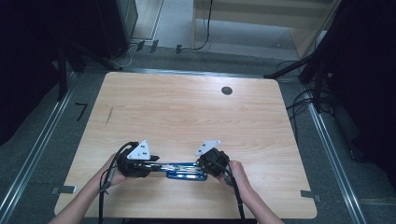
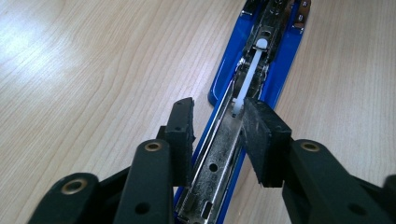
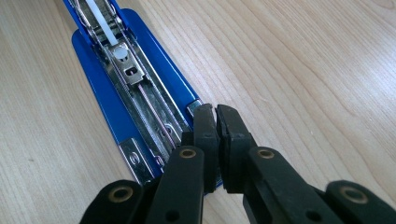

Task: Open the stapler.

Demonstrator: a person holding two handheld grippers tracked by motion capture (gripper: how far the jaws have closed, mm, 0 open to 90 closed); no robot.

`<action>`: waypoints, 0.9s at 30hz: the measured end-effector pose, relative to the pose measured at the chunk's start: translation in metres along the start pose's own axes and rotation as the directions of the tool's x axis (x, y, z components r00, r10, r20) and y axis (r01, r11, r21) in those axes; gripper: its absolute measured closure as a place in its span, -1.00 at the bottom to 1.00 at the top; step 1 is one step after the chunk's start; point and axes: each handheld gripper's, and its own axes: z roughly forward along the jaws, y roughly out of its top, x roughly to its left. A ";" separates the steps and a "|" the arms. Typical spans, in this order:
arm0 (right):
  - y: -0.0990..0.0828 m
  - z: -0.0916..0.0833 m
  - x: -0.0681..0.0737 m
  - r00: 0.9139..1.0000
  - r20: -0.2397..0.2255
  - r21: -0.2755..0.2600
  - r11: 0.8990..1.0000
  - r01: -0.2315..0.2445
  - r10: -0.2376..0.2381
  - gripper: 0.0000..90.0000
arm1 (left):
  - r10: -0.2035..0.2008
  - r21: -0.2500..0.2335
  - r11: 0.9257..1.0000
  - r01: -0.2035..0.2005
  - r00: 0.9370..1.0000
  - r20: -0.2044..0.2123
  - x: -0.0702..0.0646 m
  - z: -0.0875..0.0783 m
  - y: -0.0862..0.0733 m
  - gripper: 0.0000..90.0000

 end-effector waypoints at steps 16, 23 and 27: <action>0.000 0.000 -0.001 1.000 0.007 -0.003 1.000 -0.009 0.009 0.88 | -0.058 -0.004 0.998 0.058 0.998 0.013 0.009 -0.004 -0.007 0.18; 0.004 0.003 0.000 1.000 0.028 0.034 0.999 -0.002 0.001 0.86 | -0.065 0.008 0.998 0.065 0.998 0.003 0.010 -0.005 -0.011 0.19; 0.001 0.002 -0.003 1.000 0.016 0.019 1.000 -0.011 0.010 0.84 | -0.070 0.007 0.998 0.070 0.997 0.010 0.012 -0.005 -0.011 0.14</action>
